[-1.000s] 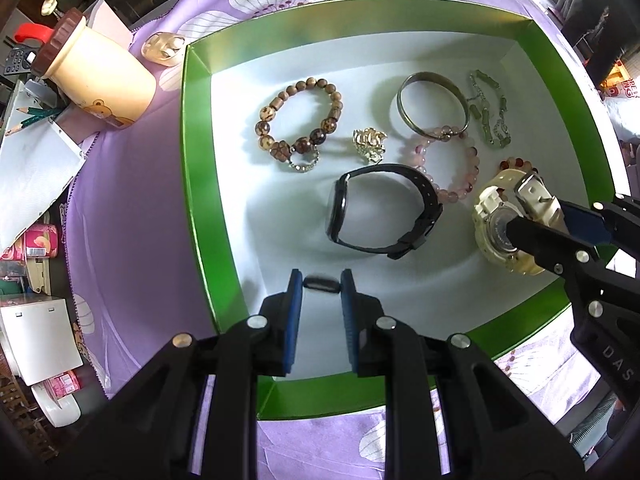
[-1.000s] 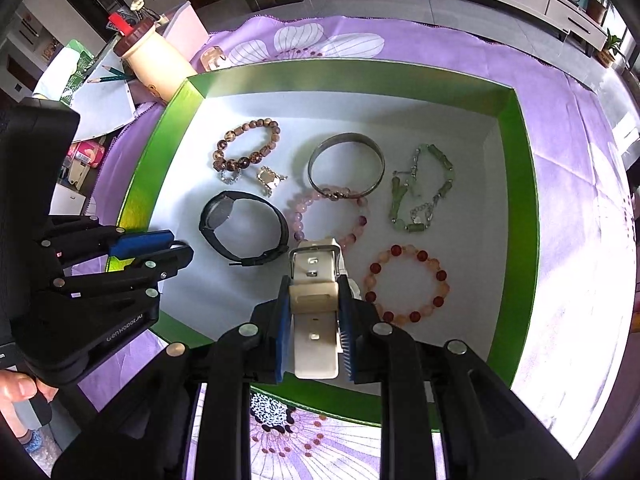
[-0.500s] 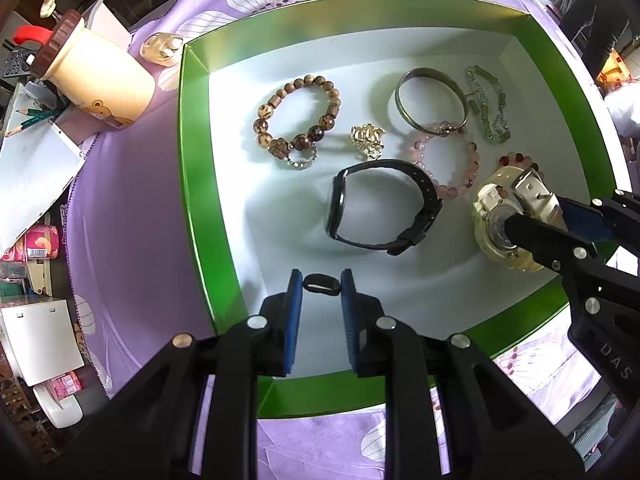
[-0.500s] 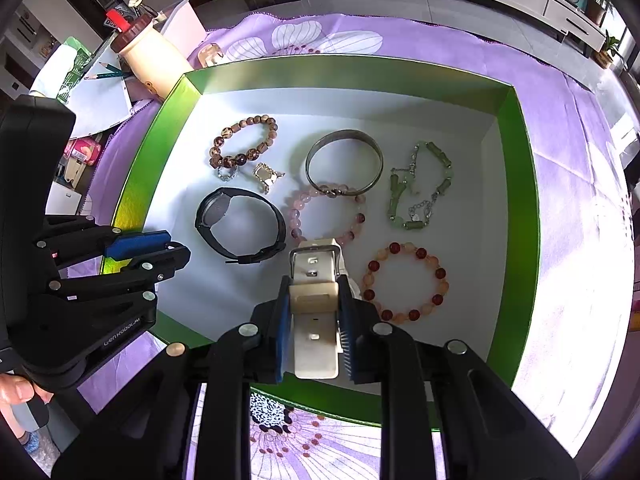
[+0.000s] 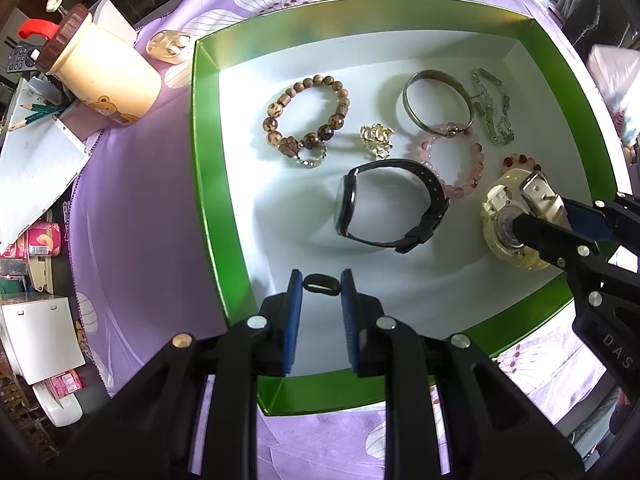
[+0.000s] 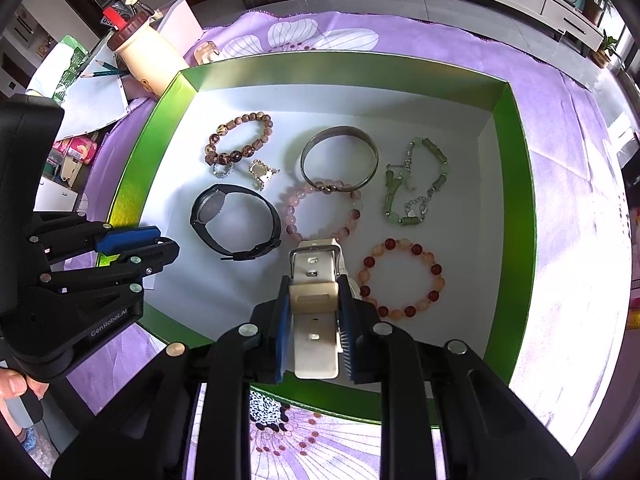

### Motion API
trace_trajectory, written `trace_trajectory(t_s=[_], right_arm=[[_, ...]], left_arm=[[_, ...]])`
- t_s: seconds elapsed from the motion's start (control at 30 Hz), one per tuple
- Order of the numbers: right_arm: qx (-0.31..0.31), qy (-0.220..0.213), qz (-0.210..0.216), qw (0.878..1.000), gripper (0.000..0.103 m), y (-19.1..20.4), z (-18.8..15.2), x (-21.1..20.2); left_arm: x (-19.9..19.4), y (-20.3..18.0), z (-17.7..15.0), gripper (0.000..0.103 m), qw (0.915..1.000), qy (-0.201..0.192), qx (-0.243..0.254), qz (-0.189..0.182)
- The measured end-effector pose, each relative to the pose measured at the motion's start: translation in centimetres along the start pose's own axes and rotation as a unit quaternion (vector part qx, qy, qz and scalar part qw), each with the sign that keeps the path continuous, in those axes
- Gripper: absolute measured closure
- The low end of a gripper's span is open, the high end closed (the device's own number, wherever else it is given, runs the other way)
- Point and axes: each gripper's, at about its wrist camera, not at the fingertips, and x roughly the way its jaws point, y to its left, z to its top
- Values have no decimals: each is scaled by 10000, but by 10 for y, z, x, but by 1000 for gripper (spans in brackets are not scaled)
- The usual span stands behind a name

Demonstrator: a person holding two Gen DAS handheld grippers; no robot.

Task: Organize jewelry
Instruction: 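Lower the pendant and cream watch into the green box with both tools, then open both tools to release the pendant and cream watch in the box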

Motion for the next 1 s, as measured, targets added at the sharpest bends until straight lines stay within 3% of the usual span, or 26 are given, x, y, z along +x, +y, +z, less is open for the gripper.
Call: trace_trajectory(t_s=[0.43,0.87,1.0], right_arm=[[72,-120,-42,9999,80,-1,4,-7],[64,-205,-145,9997,79,-3,1,-18],[112,-273,-179,9994,71,-5,1,-27]], left_arm=[[-9,-1,0,82,10000,-85,22,-3],[-25,-3,-8,48,9997,-230,-18,14],[-35,-2,-10,40,9996,-282,-38,-16]])
